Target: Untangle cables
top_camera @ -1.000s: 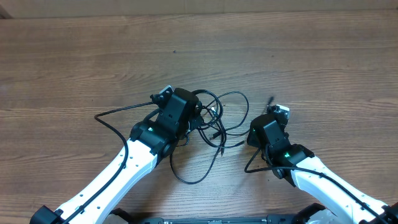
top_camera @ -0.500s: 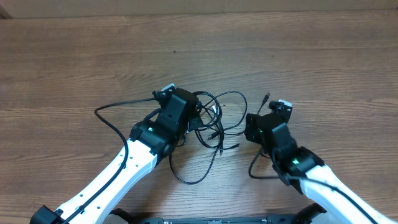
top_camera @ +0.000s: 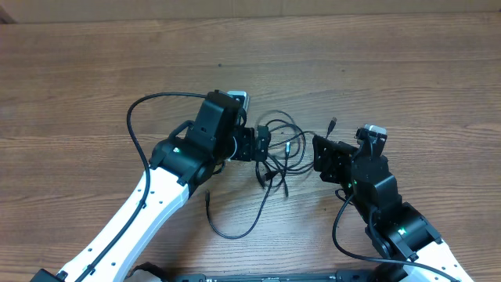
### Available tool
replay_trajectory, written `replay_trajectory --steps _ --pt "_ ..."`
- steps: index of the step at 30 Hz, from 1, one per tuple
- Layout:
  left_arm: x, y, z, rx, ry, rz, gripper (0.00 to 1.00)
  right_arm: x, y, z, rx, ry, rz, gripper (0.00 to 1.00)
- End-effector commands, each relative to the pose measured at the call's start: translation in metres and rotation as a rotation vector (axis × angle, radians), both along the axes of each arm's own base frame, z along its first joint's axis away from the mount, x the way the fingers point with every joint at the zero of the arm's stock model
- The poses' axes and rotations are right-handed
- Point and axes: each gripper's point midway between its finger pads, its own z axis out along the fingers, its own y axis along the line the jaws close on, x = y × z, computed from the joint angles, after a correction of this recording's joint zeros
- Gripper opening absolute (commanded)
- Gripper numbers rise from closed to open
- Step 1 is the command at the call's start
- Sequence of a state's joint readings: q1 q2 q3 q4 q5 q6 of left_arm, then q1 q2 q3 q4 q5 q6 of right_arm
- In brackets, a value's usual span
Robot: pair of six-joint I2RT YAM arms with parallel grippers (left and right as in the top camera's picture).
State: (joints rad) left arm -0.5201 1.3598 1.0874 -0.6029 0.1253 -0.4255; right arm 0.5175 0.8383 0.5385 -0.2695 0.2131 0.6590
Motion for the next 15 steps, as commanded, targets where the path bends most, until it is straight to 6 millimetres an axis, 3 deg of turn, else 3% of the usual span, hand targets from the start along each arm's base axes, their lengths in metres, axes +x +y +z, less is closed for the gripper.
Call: replay_trajectory --steps 1,7,12,15 --pt "0.003 0.004 0.006 -0.006 -0.001 -0.008 1.00 0.002 0.001 0.009 -0.007 -0.009 0.005 0.63" --pt "-0.002 0.029 -0.008 0.096 0.045 0.078 1.00 0.001 0.000 0.006 -0.012 0.001 0.006 0.66" --pt "-0.006 0.072 -0.020 0.180 0.117 0.383 1.00 0.001 0.001 0.004 -0.018 0.006 0.012 0.77" --pt "-0.007 0.087 -0.024 0.172 0.154 0.486 1.00 -0.002 0.015 -0.009 -0.162 0.004 0.180 0.82"
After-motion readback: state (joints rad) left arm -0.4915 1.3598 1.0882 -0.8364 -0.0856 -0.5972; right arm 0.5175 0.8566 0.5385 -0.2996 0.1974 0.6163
